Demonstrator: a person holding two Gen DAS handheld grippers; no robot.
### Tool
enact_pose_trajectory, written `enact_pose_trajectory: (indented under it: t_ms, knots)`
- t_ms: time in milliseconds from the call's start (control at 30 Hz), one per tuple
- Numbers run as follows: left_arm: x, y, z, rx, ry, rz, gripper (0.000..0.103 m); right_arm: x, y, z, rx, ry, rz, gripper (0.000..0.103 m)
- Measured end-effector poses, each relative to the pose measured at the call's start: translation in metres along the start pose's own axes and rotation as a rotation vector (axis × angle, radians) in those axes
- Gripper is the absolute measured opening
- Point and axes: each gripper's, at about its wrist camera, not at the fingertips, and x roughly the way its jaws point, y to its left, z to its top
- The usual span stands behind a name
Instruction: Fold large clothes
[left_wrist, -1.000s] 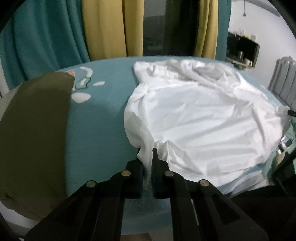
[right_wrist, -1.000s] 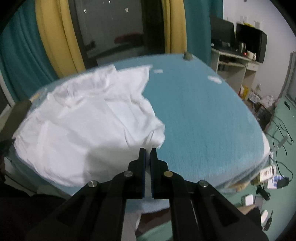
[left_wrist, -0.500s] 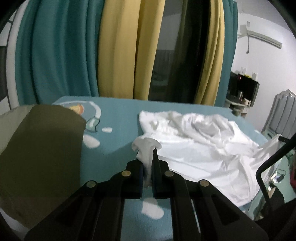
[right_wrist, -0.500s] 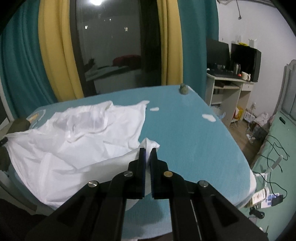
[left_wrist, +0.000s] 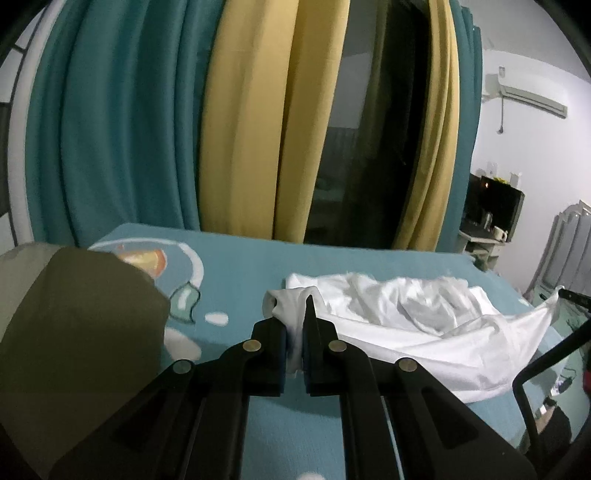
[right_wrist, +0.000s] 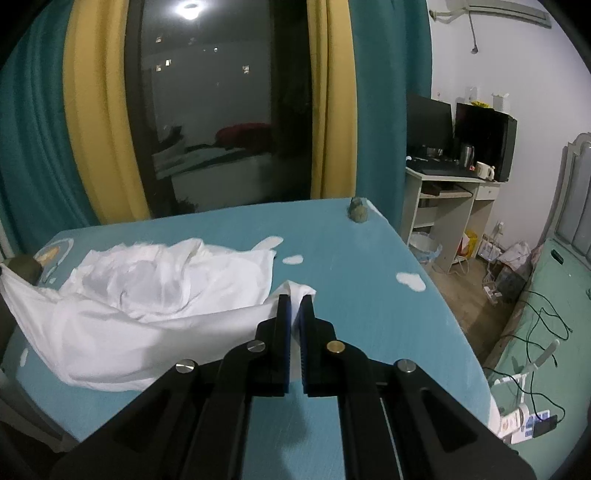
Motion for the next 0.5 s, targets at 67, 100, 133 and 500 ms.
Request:
enact_pose_trajectory:
  t_ms: [67, 100, 133, 500]
  knots:
    - [0.011, 0.001, 0.009, 0.011, -0.009, 0.003, 0.007, 0.01, -0.002, 0.009, -0.002, -0.007, -0.007, 0.004]
    - [0.018, 0.0, 0.013, 0.027, -0.009, 0.013, 0.007, 0.015, -0.002, 0.012, -0.006, -0.01, -0.013, 0.004]
    - [0.023, 0.0, 0.016, 0.035, -0.01, 0.021, 0.007, 0.02, -0.002, 0.016, -0.012, -0.012, -0.02, 0.004]
    - [0.11, 0.005, 0.047, 0.028, 0.053, 0.065, 0.007, 0.105, -0.003, 0.051, -0.045, 0.026, -0.016, 0.004]
